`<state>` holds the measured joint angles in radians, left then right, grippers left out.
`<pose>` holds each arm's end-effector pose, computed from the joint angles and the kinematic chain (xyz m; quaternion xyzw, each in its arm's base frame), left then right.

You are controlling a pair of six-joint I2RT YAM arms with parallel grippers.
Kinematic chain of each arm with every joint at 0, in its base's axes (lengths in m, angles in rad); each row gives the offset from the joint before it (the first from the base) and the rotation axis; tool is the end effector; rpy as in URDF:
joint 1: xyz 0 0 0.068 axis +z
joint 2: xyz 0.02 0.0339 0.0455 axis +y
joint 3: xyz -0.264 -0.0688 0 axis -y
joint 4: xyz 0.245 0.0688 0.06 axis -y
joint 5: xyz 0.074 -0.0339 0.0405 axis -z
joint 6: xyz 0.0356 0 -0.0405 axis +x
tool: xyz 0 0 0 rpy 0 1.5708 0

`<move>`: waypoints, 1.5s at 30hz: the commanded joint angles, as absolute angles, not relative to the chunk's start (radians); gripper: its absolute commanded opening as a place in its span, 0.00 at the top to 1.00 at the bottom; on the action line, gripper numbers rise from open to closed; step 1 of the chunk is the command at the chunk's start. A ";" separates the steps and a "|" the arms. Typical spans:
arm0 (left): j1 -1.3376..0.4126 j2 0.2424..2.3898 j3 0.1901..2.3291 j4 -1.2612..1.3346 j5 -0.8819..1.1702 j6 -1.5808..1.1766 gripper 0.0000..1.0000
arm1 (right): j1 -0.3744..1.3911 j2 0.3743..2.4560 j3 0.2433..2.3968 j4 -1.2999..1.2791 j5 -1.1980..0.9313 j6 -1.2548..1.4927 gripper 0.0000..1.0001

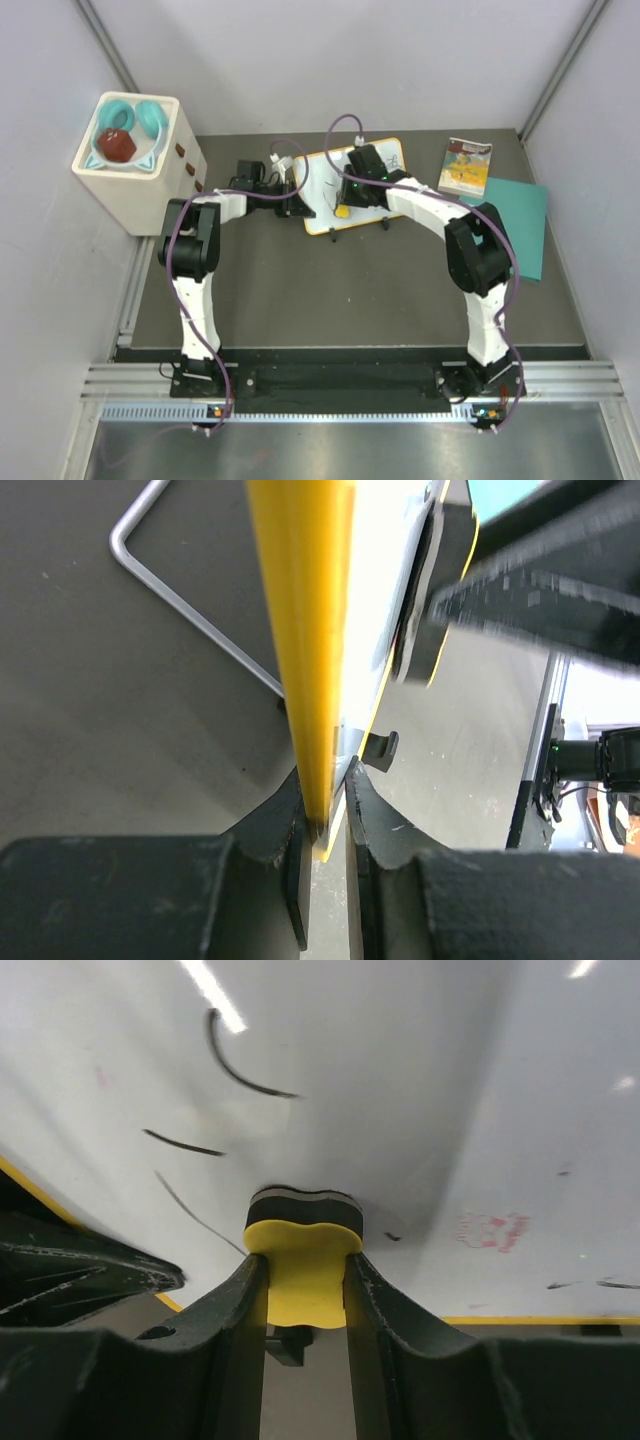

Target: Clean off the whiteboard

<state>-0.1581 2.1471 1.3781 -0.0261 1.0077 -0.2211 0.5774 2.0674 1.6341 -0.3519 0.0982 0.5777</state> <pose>0.4365 -0.1001 0.1412 0.1570 0.8160 -0.5014 0.2410 0.3963 0.2540 0.2198 0.0189 0.9227 0.1707 0.3451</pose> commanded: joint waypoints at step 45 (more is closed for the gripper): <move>-0.169 2.189 1.344 -0.115 0.712 -0.149 1.00 | 0.555 2.178 1.629 -0.339 0.140 0.640 1.00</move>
<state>-0.1574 2.1426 1.3781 -0.0296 0.9962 -0.2260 0.5201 2.0655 1.6520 -0.4694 0.2012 0.6205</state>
